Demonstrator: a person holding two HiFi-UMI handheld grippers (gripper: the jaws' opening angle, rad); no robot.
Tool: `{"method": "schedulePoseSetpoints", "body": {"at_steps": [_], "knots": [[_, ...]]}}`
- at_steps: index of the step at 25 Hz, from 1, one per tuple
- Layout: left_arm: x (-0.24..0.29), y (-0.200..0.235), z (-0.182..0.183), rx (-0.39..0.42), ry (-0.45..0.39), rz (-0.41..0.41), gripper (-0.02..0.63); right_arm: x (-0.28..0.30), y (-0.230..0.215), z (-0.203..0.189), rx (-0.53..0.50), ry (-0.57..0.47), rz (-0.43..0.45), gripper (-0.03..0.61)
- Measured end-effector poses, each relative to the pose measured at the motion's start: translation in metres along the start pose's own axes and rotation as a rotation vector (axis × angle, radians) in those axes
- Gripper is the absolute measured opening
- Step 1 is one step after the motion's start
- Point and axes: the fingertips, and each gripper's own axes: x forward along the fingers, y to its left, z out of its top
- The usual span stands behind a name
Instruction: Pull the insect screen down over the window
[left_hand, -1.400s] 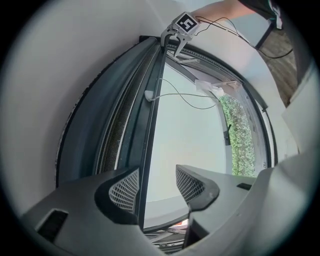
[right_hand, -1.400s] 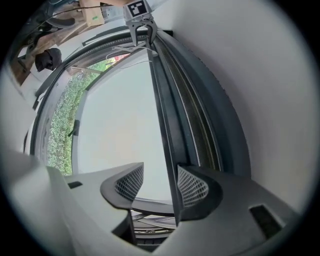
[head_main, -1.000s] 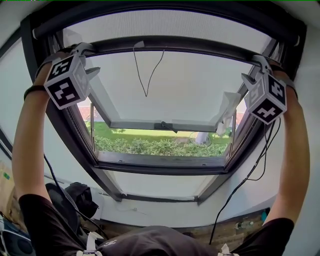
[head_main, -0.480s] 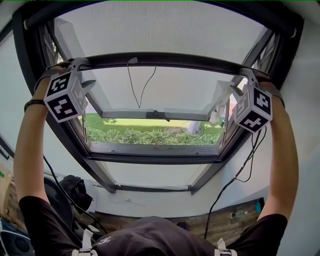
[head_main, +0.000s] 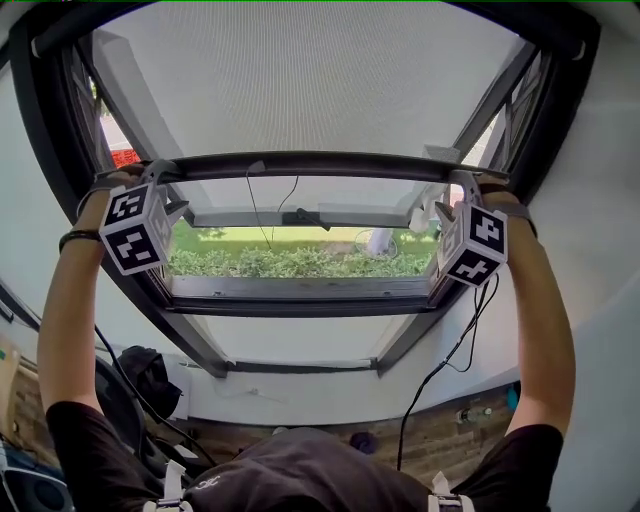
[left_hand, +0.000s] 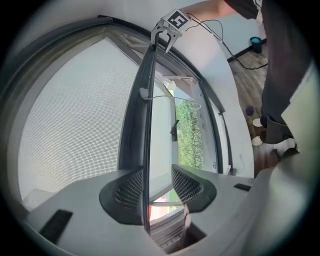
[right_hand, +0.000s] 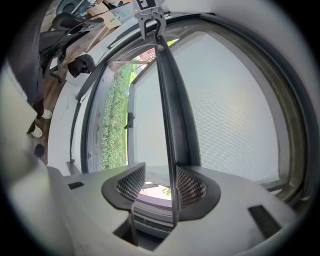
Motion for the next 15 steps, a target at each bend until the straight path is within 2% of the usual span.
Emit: {"method": "schedulePoseSetpoints", "body": {"at_steps": [4,7,11,15], "knots": [[0.019,-0.024,-0.001,0.017,0.004,-0.002,0.167,0.013,0.029,-0.004,-0.009,0.009,0.013,0.207],[0.025,-0.038,-0.003,-0.002,-0.003,-0.008,0.170,0.016,0.043,-0.004,0.012,0.006,0.038,0.207],[0.037,-0.069,-0.006,-0.037,-0.008,-0.083,0.173,0.025,0.075,-0.004,0.023,0.006,0.110,0.207],[0.056,-0.099,-0.008,-0.026,0.009,-0.127,0.183,0.035,0.108,-0.008,0.024,0.016,0.141,0.207]]}}
